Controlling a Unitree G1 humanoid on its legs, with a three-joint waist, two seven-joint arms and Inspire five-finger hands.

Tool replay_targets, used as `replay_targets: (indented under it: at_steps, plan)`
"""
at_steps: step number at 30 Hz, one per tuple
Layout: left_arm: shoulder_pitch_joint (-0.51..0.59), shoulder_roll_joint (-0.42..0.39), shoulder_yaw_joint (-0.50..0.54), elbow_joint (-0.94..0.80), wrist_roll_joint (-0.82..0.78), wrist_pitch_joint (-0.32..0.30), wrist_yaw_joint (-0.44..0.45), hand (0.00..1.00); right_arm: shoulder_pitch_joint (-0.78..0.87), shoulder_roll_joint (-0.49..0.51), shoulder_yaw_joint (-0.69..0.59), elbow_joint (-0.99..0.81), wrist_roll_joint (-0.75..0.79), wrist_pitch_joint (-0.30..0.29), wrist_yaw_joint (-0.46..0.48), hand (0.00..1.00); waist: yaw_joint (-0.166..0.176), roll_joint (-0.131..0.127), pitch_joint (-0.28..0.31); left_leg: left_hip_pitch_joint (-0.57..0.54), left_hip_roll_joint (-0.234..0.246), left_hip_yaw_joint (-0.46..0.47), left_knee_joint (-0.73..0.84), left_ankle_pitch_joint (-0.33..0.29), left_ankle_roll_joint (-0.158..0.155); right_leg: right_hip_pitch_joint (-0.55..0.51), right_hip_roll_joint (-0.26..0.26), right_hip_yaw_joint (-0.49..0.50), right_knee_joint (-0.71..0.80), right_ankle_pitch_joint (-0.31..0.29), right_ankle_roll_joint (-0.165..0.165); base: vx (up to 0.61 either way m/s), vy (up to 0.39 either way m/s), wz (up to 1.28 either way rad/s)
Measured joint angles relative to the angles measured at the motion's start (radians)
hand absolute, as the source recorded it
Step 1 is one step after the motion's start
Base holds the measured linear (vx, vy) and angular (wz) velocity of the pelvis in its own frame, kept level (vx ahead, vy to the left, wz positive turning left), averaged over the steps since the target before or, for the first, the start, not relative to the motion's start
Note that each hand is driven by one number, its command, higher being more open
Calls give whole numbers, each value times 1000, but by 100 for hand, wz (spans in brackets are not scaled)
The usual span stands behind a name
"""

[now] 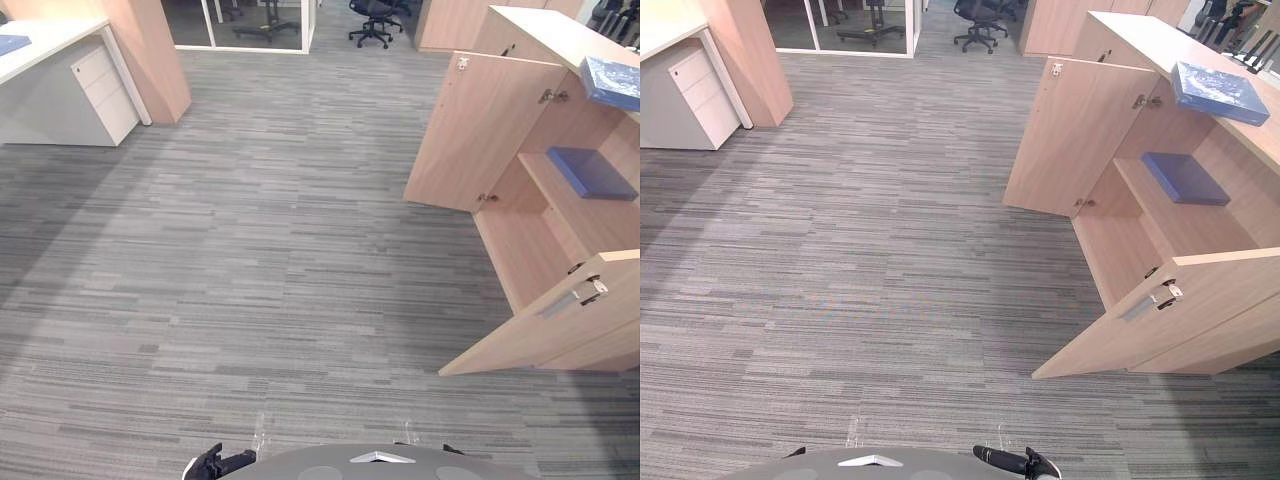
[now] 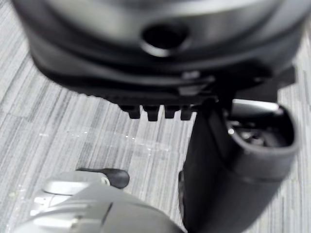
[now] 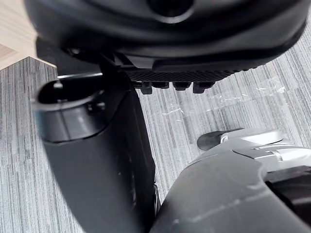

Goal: Walk over to the cabinet, pick up the folder, carry it to the office cabinet, place the folder inside the office cabinet, then close the office cabinet door

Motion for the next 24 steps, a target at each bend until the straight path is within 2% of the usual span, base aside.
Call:
replay_targets:
  at_steps: [4,7,11,20,24]
  plan:
    - [1,1,-1,14,-45,2,-20,100,0,-2,1,-1,0,0,12,100,0,0,5,23,-2,-5,-57,45,5,-11,-2,-6,13,-1,-1,-82,-13,5]
    - [3,1,-2,22,-117,5,-39,100,3,0,3,0,1,0,13,100,0,0,8,27,-6,0,-66,53,10,-15,-5,-3,16,-3,0,-104,-5,-4]
    - [4,2,-2,22,-130,3,-43,100,3,1,3,-1,1,0,13,100,-1,-5,13,28,-11,4,-68,57,16,-16,-11,0,13,-1,6,-72,6,-2]
    - [-1,6,-3,19,-20,-6,-33,100,2,2,13,0,-2,0,13,100,-1,-9,5,27,-20,5,-68,57,18,1,-18,0,-22,25,10,-5,1,0]
    - [-12,12,-35,18,26,-22,-8,100,2,0,18,0,-2,0,12,100,-1,-9,5,29,-20,5,-69,57,18,5,-17,-1,-22,25,9,-9,-6,0]
